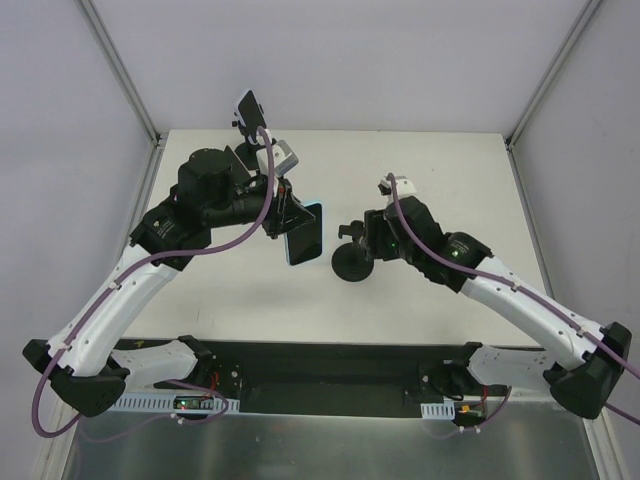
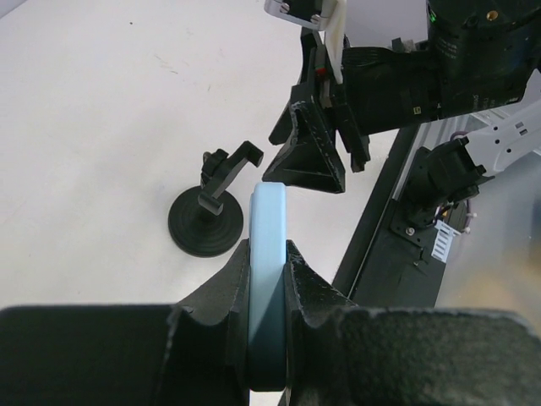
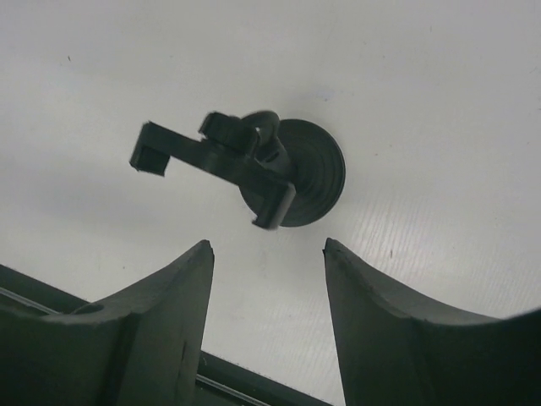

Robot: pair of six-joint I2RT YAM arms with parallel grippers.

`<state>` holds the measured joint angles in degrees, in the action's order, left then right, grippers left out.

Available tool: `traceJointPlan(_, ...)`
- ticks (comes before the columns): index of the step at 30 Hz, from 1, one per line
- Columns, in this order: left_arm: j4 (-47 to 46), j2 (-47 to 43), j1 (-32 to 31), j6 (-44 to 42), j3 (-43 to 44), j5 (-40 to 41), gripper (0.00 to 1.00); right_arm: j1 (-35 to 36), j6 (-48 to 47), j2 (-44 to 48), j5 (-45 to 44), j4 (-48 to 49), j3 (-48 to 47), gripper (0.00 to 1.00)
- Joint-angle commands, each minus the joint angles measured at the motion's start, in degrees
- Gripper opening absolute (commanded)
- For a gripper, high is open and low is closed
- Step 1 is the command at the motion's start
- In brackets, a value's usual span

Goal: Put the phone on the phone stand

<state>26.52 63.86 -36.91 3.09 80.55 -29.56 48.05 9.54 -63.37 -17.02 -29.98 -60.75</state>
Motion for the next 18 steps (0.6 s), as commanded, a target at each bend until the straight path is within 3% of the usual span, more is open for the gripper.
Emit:
traceJointPlan(1,-6.22,-2.07,0.08,0.25,-1.18,1.43,0.0,0.29,-2.51,-4.64,-1.26,-0.17,-6.83,0.57)
traceJointPlan(4,-6.66,-1.46,0.08,-0.19,-1.28,1.7,0.0,0.2,-3.04,-6.84,-2.23,-0.7,-8.5,0.54)
traceJointPlan(7,-8.06,0.13,0.08,-0.55,-0.92,-1.28,0.0,0.2,-2.77,-8.25,-3.2,-1.57,-9.47,0.41)
traceJointPlan(15,-19.31,-0.31,-0.01,0.69,-6.27,-3.92,0.0,0.29,-1.98,-9.13,-3.81,-1.66,-8.68,0.39)
traceJointPlan(18,-23.08,-0.57,-0.01,0.95,-8.39,-4.27,0.0,0.2,-2.51,-9.22,-5.31,-1.49,-8.59,0.27)
